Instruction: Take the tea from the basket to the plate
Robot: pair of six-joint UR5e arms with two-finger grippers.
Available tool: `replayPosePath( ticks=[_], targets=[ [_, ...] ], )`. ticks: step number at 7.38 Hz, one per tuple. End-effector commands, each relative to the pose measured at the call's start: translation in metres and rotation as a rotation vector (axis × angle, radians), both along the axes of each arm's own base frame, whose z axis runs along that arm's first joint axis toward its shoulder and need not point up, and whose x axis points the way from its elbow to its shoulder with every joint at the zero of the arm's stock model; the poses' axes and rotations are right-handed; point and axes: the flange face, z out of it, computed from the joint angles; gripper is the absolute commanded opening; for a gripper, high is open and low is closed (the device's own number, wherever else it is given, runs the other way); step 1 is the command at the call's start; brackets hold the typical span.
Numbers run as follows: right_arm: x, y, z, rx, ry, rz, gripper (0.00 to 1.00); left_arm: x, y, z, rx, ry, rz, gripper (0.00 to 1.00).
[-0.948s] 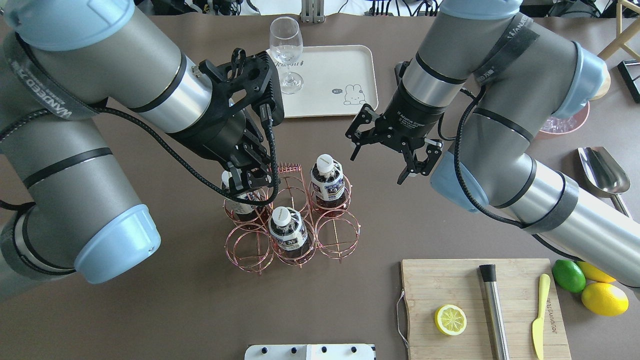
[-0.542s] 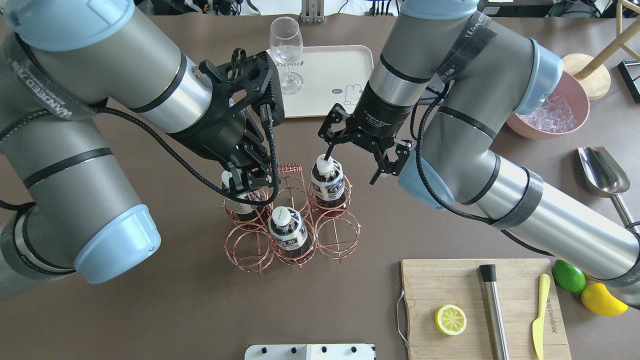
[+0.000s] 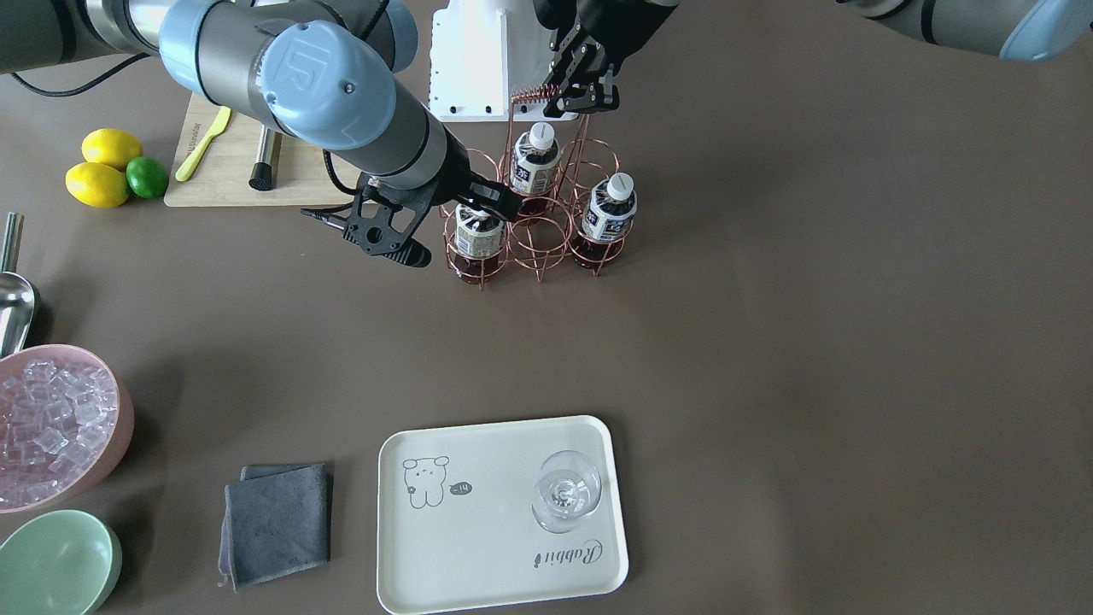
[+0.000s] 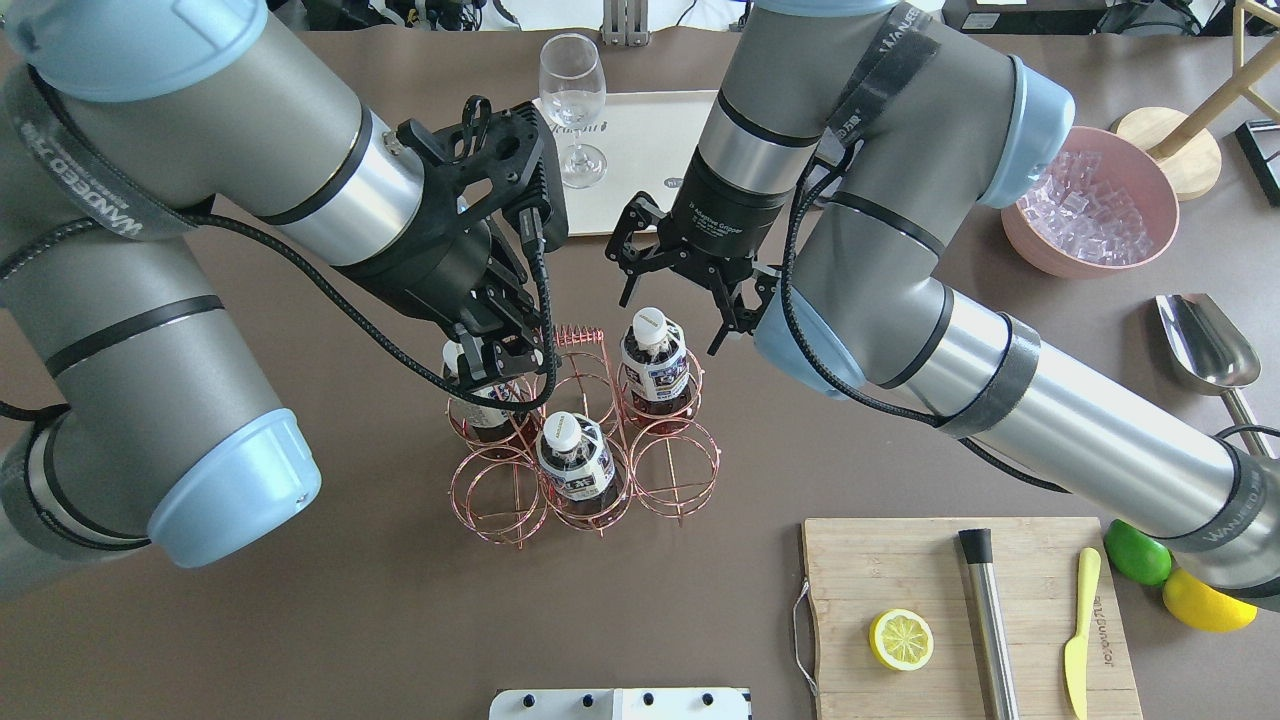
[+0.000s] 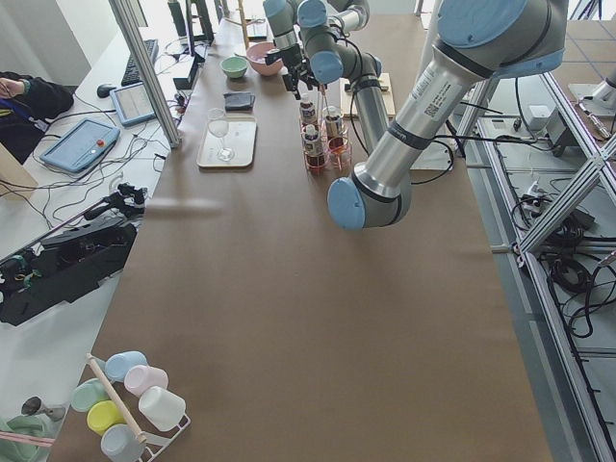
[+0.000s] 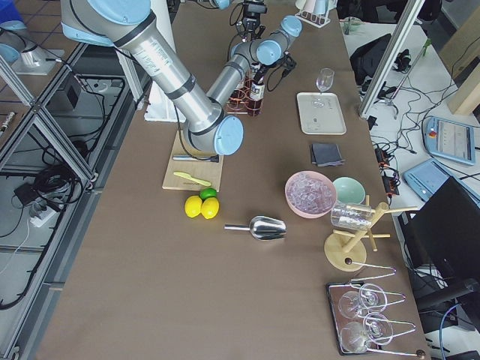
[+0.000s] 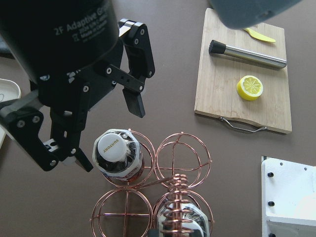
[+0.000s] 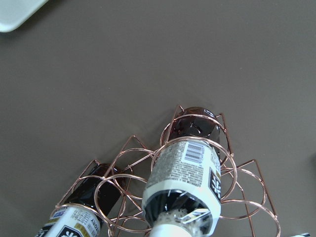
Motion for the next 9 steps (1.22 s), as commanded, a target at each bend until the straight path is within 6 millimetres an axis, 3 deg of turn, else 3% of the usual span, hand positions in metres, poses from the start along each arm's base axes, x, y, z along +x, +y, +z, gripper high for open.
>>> replayPosePath(
  ticks=[1,4,6,9],
  targets=[
    [-0.007,0.003,-0.002,0.003,0.005,-0.006,0.74,-0.001,0.001,-0.001,0.001,0.002,0.0,0.0],
    [-0.012,0.008,-0.002,0.015,-0.007,-0.014,0.36,0.0,0.001,0.0,0.0,0.0,0.001,0.0],
    [-0.011,0.007,-0.002,0.013,-0.008,-0.012,0.0,0.001,0.0,0.001,-0.002,-0.002,0.001,0.0],
    [0.018,0.001,-0.014,0.002,-0.032,0.02,0.0,0.0,0.001,0.001,-0.001,-0.001,0.001,0.0]
  ],
)
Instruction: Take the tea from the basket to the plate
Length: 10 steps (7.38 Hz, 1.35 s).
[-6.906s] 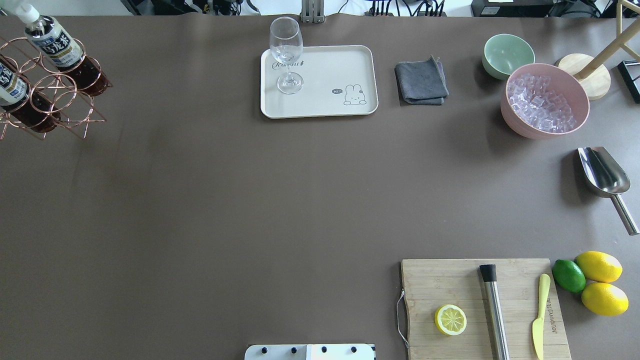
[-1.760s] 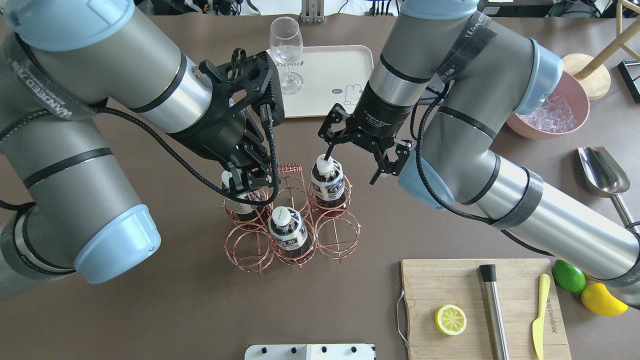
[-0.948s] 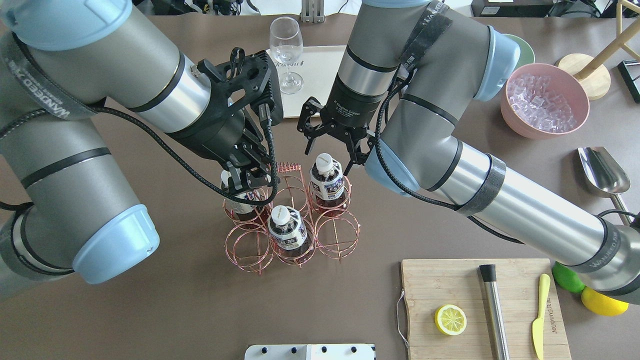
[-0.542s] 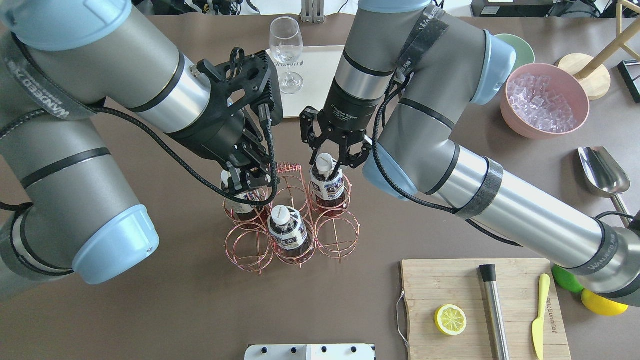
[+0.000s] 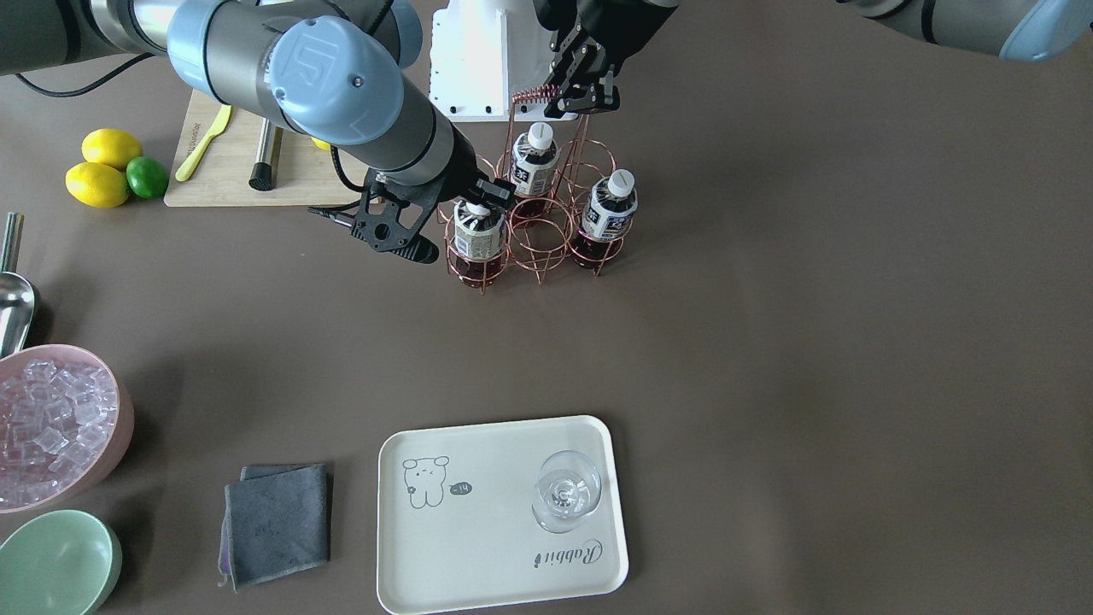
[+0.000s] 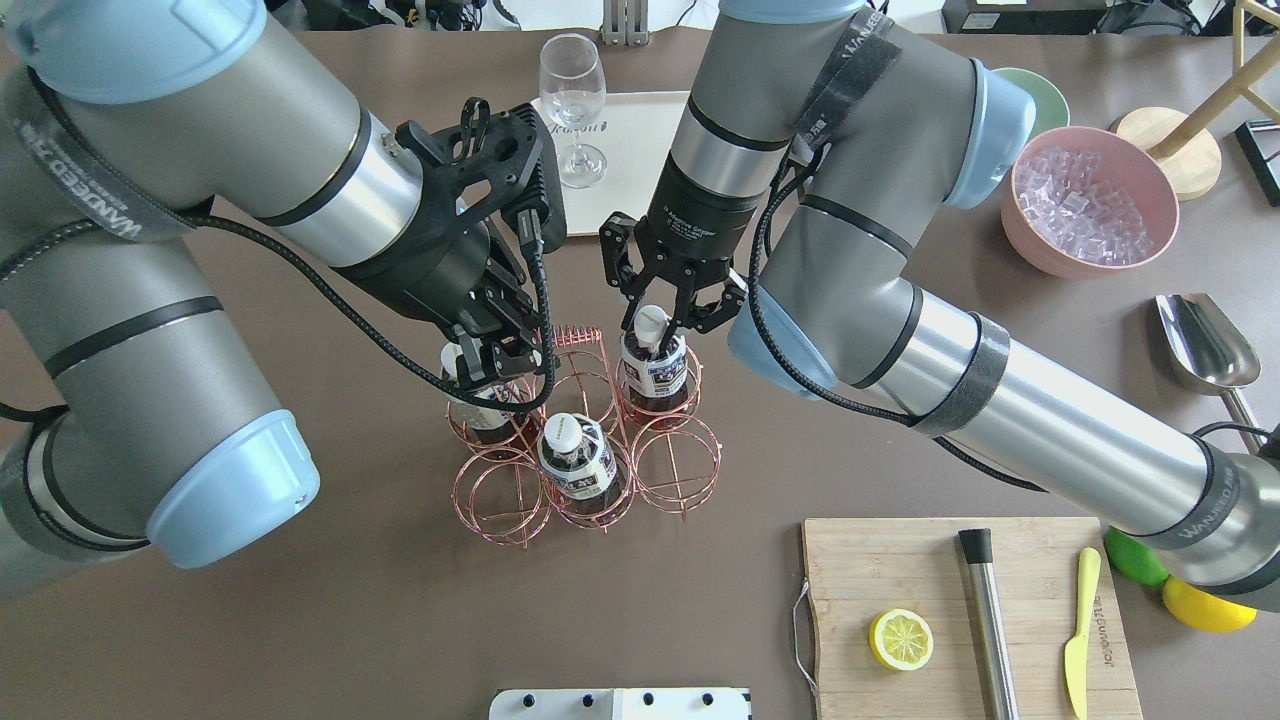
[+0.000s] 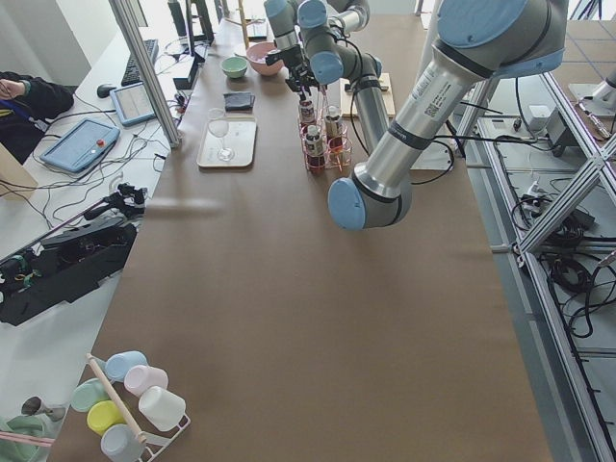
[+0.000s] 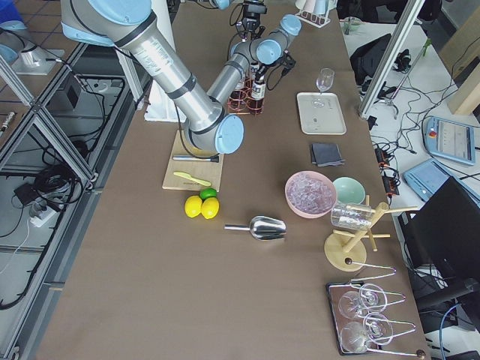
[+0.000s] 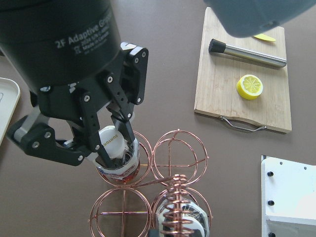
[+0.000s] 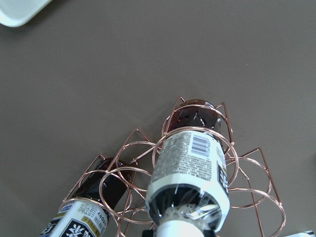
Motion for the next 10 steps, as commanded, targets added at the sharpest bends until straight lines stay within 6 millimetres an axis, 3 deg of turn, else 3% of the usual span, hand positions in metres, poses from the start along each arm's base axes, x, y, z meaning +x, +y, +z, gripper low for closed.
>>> replayPosePath(
  ticks=[1,3,5,6,7,8,10],
  targets=[
    [0.044,0.0,-0.019,-0.031,-0.031,0.043,0.0,0.0,0.0,-0.001,0.001,0.001,0.0,0.0],
    [0.107,-0.012,-0.041,-0.086,-0.057,0.083,0.0,-0.001,-0.001,0.0,0.0,0.0,-0.002,0.0],
    [0.168,-0.04,-0.057,-0.141,-0.135,0.112,0.0,-0.001,-0.001,0.0,0.0,0.0,-0.002,0.0],
    [0.171,-0.049,-0.058,-0.144,-0.135,0.12,0.0,-0.004,0.0,-0.002,0.003,0.005,-0.003,0.0],
    [0.163,-0.071,-0.062,-0.148,-0.12,0.129,0.0,-0.015,-0.002,-0.006,0.011,0.015,-0.02,0.0],
    [0.16,-0.113,-0.06,-0.12,-0.109,0.129,0.0,-0.028,-0.005,-0.009,0.016,0.023,-0.038,0.0],
    [0.16,-0.187,-0.024,-0.061,-0.085,0.103,0.0,-0.049,-0.009,-0.013,0.026,0.035,-0.07,0.0]
  ],
)
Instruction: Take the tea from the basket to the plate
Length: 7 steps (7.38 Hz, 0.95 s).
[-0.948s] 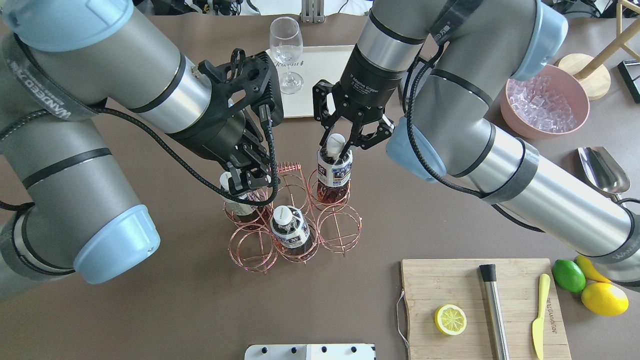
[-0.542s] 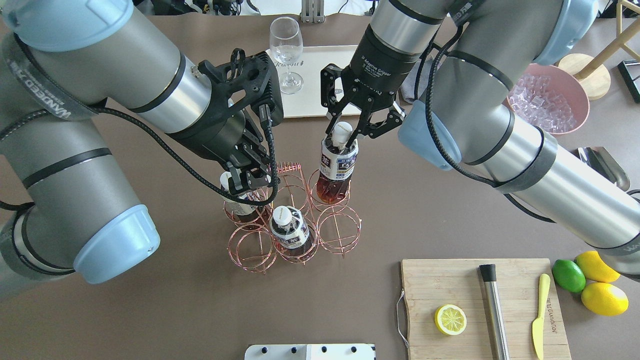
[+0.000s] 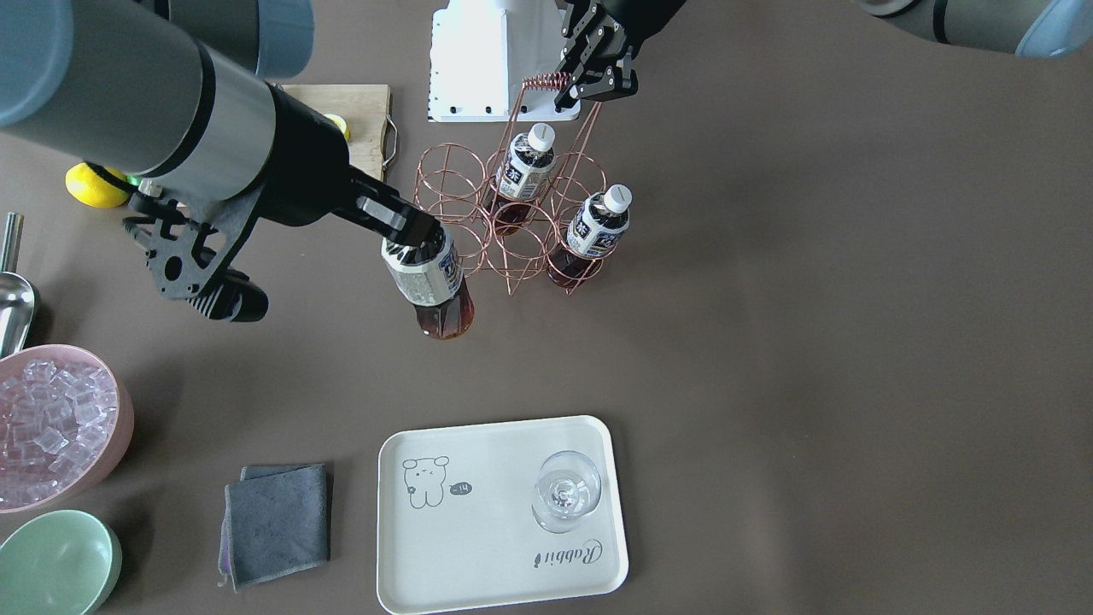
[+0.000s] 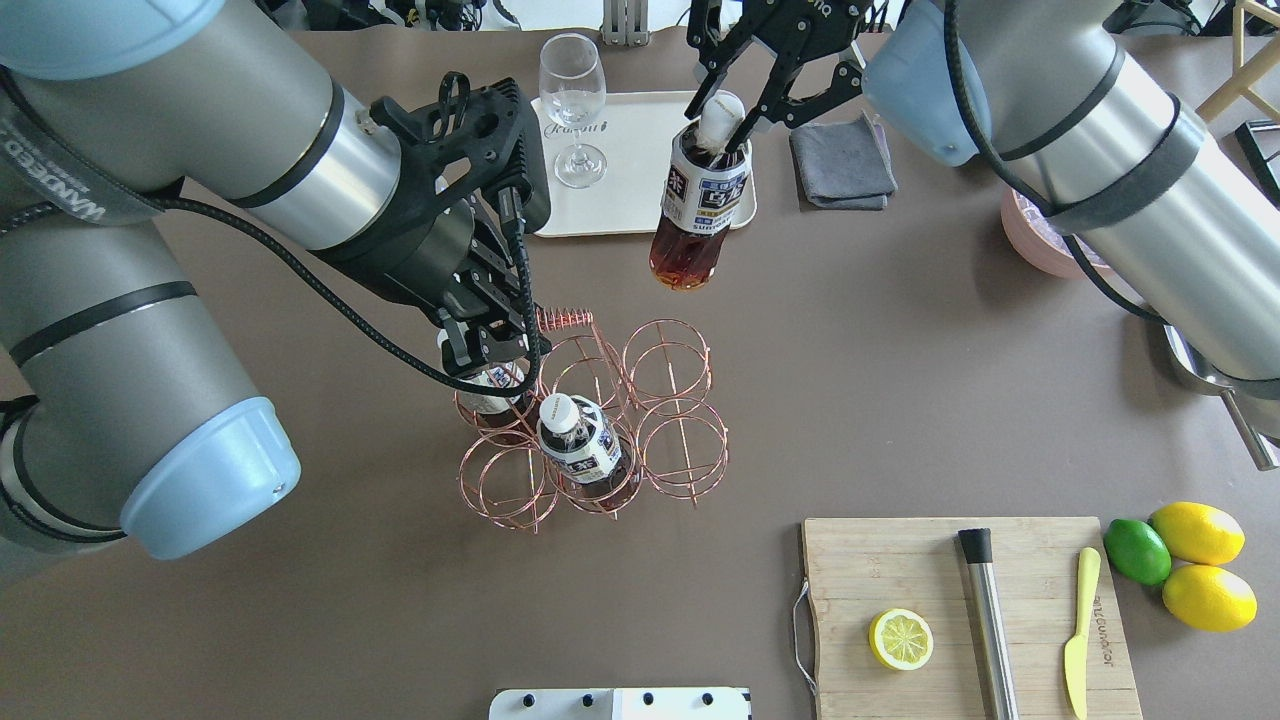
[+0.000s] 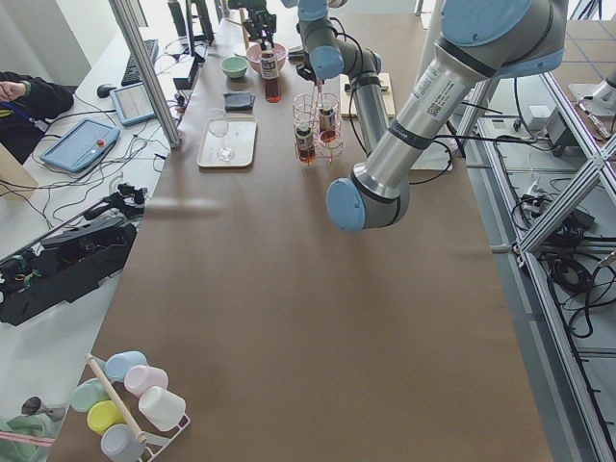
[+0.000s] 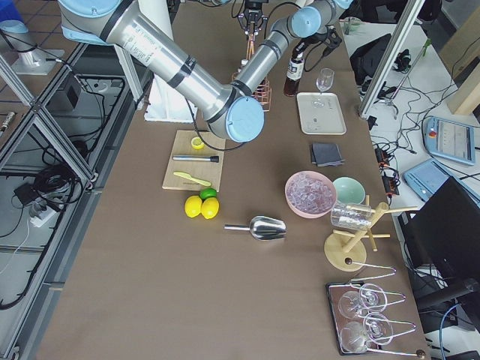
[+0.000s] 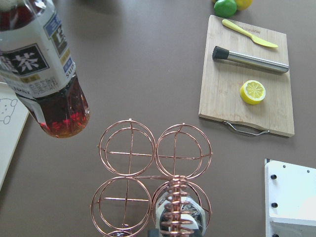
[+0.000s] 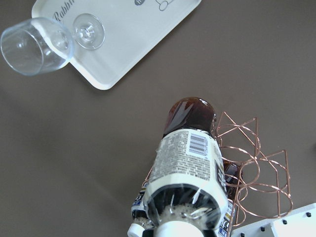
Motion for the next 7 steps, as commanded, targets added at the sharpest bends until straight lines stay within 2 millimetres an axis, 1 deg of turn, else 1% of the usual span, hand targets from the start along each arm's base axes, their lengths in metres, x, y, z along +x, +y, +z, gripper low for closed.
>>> replayPosePath(
  ticks=[1,2,3,4,5,6,7],
  targets=[
    [0.004,-0.084,0.056,0.084,0.028,-0.035,0.0,-0.025,-0.009,-0.004,0.007,0.013,-0.039,0.0],
    [-0.003,-0.099,0.077,0.098,0.027,-0.037,0.0,-0.036,-0.014,-0.006,0.003,0.02,-0.044,0.0],
    [-0.016,-0.111,0.1,0.115,0.042,-0.039,0.0,-0.058,-0.015,-0.01,0.014,0.033,-0.073,0.0],
    [-0.025,-0.121,0.119,0.135,0.067,-0.034,0.0,-0.083,-0.026,-0.011,-0.001,0.038,-0.087,0.0],
    [-0.032,-0.131,0.127,0.15,0.065,-0.033,0.0,-0.119,-0.041,-0.012,0.008,0.045,-0.145,0.0],
    [-0.043,-0.132,0.12,0.163,0.066,-0.042,0.0,-0.151,-0.058,-0.002,0.055,0.021,-0.192,0.0],
    [-0.063,-0.135,0.113,0.205,0.079,-0.047,0.0,-0.184,-0.077,0.02,0.069,-0.03,-0.241,0.0]
  ],
)
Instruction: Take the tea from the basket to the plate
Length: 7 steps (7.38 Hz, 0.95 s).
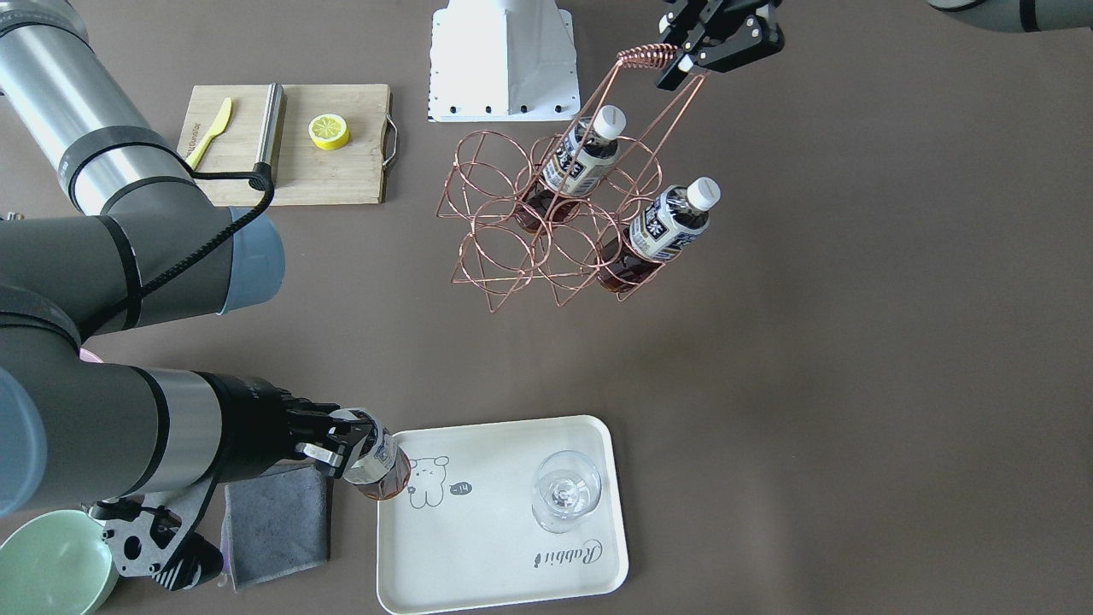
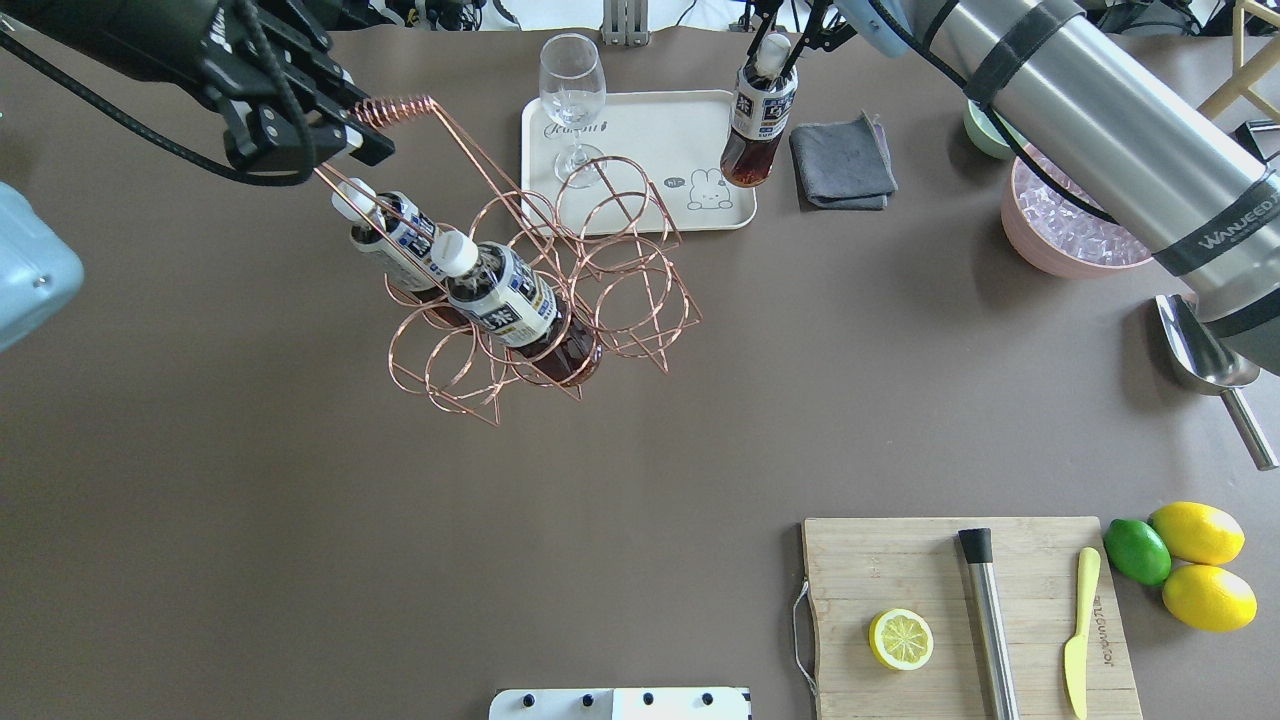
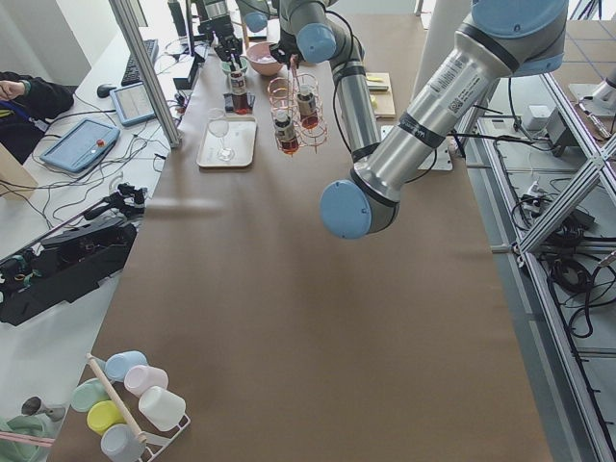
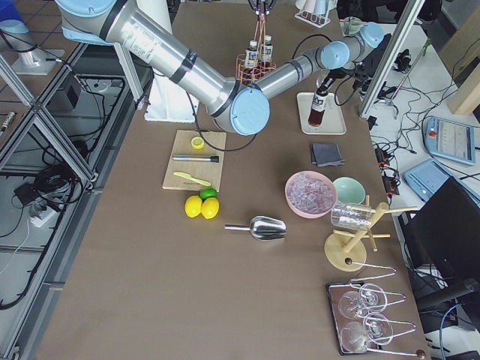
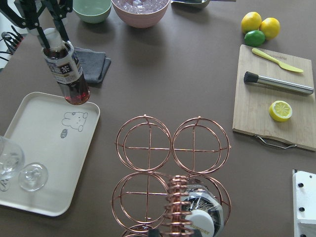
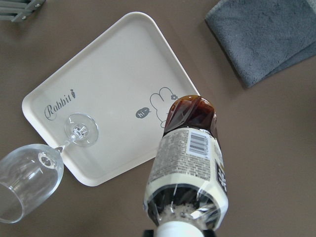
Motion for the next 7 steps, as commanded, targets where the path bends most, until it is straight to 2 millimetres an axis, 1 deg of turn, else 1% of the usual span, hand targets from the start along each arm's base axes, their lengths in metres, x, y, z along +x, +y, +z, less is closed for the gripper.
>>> replayPosePath(
  ticks=[1,2,3,4,5,6,7],
  targets=[
    [-0.038,-0.014,-0.014,0.086,0.011,-0.009,0.0,-0.099,-0.048,0.052,0.047,-0.11,-0.139,0.0],
    [-0.045,-0.012,-0.018,0.116,0.007,-0.011,0.0,-0.128,-0.068,0.085,0.041,-0.154,-0.153,0.0],
    [-0.06,-0.006,-0.021,0.156,0.005,-0.017,0.0,-0.168,-0.097,0.128,0.02,-0.199,-0.178,0.0],
    [-0.069,-0.003,-0.023,0.181,0.012,-0.019,0.0,-0.205,-0.123,0.166,-0.01,-0.216,-0.183,0.0],
    [-0.071,-0.002,-0.023,0.189,0.016,-0.017,0.0,-0.248,-0.15,0.199,-0.032,-0.226,-0.2,0.0],
    [-0.072,-0.002,-0.024,0.192,0.017,-0.017,0.0,-0.276,-0.168,0.223,-0.066,-0.236,-0.222,0.0],
    [-0.075,0.0,-0.024,0.198,0.022,-0.016,0.0,-0.285,-0.181,0.23,-0.083,-0.248,-0.235,0.0]
  ],
)
